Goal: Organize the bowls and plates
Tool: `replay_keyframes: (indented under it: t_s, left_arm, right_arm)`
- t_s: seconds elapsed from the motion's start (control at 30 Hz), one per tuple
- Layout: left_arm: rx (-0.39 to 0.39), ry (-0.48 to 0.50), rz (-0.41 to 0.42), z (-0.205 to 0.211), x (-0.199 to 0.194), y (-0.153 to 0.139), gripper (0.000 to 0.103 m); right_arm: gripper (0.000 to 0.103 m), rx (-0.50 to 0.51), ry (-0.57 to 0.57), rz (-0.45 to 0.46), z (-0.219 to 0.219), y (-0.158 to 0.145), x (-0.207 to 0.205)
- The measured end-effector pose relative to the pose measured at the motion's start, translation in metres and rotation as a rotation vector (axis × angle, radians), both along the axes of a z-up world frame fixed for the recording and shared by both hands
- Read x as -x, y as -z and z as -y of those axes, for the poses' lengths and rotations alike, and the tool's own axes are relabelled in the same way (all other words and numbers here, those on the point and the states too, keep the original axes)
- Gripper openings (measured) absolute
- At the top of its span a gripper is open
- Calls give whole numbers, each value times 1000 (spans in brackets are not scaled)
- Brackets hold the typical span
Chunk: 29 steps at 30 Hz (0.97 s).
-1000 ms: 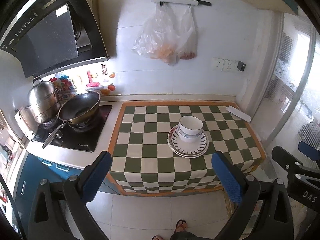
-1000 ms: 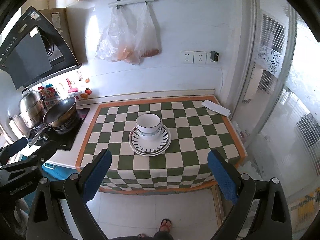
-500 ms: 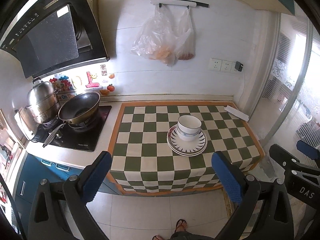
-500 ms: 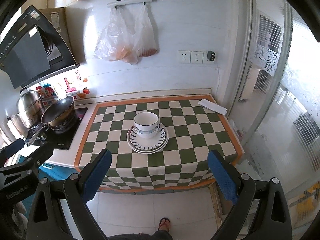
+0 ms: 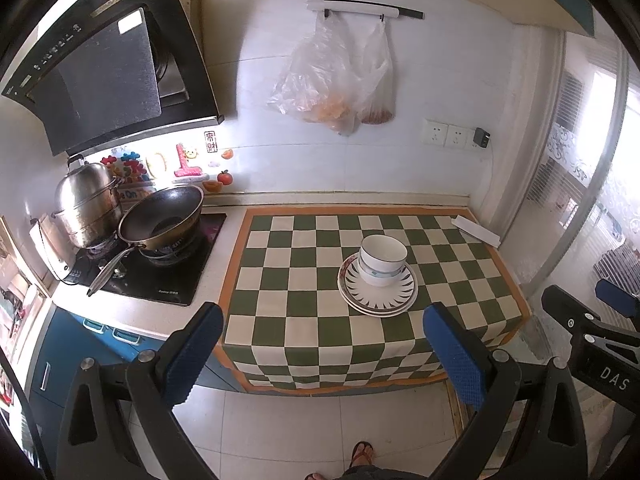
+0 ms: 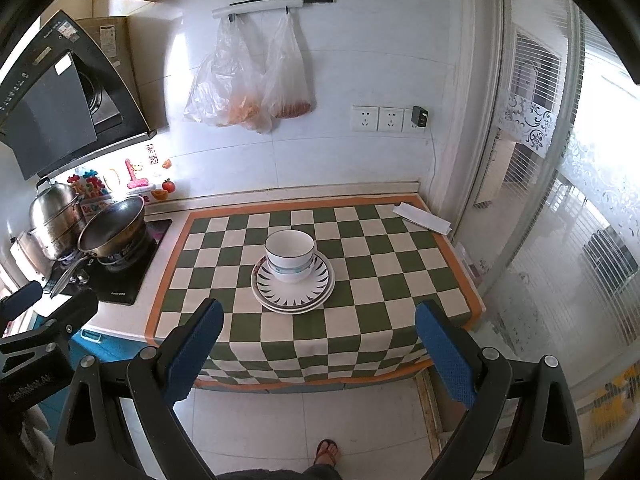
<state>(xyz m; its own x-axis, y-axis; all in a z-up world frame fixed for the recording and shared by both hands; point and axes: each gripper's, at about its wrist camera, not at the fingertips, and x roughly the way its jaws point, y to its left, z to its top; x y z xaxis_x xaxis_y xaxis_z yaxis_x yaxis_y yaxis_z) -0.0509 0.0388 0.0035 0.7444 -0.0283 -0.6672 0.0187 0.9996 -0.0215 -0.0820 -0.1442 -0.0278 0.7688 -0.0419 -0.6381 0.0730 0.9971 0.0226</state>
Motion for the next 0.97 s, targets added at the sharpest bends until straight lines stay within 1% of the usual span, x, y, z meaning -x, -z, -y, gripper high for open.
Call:
replay_keyframes:
  t_s: [0.97]
  left_arm:
    - [3,-9,-4,-4,-1,4,102]
  right_arm:
    - [99,5,-2,-1,-4,0,-5]
